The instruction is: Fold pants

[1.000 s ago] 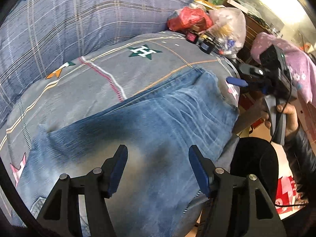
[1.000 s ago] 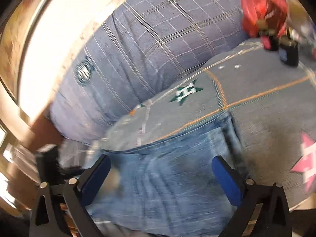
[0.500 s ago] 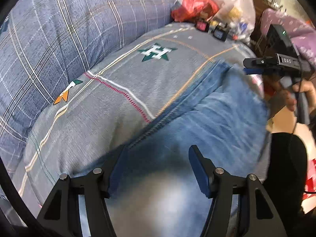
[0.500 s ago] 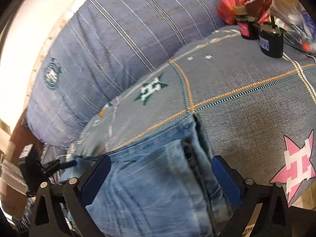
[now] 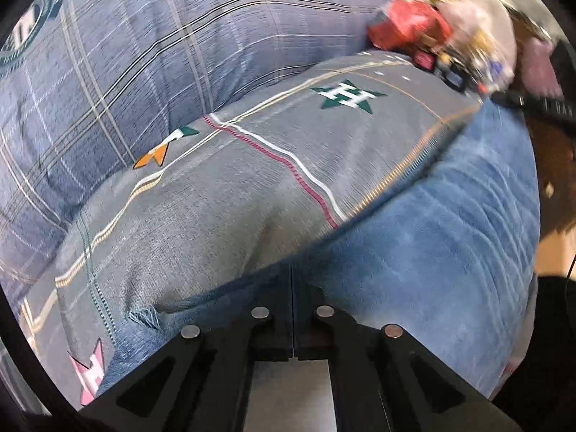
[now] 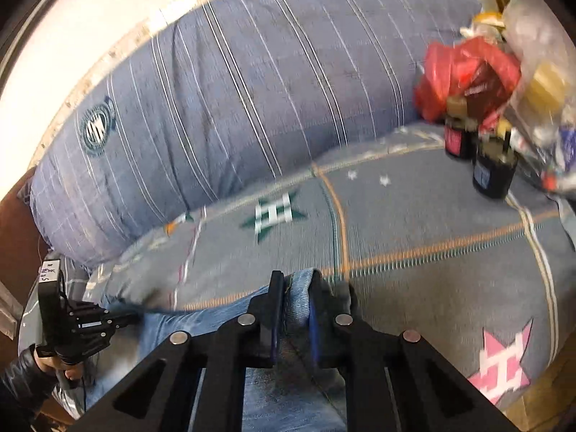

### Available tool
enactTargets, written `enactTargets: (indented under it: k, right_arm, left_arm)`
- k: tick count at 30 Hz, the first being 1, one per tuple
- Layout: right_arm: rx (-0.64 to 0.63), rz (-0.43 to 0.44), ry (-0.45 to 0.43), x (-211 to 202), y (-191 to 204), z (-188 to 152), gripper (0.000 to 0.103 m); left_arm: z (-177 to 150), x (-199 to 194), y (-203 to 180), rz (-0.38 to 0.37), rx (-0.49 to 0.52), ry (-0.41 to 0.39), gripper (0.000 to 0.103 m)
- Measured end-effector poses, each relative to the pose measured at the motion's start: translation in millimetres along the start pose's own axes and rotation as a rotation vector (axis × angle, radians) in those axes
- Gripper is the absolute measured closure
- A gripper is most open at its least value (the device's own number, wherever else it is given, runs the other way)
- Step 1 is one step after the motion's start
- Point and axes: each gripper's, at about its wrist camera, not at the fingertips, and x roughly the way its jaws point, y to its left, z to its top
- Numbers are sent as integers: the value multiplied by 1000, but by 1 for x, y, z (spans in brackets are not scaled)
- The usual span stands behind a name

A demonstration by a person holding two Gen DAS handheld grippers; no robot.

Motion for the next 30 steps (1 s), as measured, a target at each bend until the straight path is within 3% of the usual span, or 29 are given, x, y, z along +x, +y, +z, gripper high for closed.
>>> enactTargets:
  k: [4,6,7,8,10,14,19,23,25,30]
  right_arm:
    - [30,-49,90,38,-17,-8,85]
    - [47,-104,150,57,-27,-17,55]
    - [49,-139,156,61,-32,-22,24]
    - [49,-158,133,57,-35,-24,19]
    - [83,-148,90,40,-41,-23,19]
    - [85,-104,33,-7,-35,-24,19]
    - [-55,15,154,-19,8,-48,20]
    - [-117,9,296,13,21,-73,20]
    - [-97,-56,381,29,14,-81,24]
    - [-121,-24,262,-3,38,-60,24]
  left_arm:
    - [-1,18,-1,53,-12,38,103]
    - [-3,16,-3,61,-23,22,103]
    - [-3,13,-3,63,-22,23,103]
    - [-5,8,-3,71,-14,13,103]
    - [-8,-7,-5,79,-3,-19,103]
    - [-21,-47,-10,-19,-19,-90,103]
    - [-49,-51,-31,-123,-7,-55,103]
    - [-65,-21,-32,-80,-39,43,103]
    - [-65,-25,-22,-108,-92,22,103]
    - [-54,-40,7,-31,-122,-17,103]
